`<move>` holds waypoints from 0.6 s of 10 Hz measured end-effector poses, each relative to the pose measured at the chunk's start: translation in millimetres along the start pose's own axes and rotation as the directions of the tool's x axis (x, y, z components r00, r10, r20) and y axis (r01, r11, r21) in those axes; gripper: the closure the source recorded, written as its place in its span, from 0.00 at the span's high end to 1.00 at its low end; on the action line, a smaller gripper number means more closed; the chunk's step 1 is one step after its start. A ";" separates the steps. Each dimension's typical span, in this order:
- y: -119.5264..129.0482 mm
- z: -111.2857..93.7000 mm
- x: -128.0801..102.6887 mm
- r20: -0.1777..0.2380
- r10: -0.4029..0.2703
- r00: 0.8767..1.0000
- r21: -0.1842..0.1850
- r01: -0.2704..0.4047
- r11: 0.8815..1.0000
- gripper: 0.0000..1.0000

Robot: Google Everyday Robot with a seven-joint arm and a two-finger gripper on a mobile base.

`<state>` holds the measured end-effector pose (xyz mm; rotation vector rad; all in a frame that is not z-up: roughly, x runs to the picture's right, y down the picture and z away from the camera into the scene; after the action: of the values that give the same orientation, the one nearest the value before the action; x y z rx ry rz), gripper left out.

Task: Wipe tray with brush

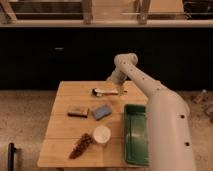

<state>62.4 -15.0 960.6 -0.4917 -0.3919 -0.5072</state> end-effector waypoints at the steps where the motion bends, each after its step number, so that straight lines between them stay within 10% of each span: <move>1: -2.6 2.3 -2.4 0.008 0.019 1.000 -0.009 -0.019 1.000 0.80; 6: -11.4 11.9 -2.8 0.012 0.091 0.996 -0.044 -0.090 0.995 0.80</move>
<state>51.2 -16.4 972.9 -0.5525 -0.3711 -0.4252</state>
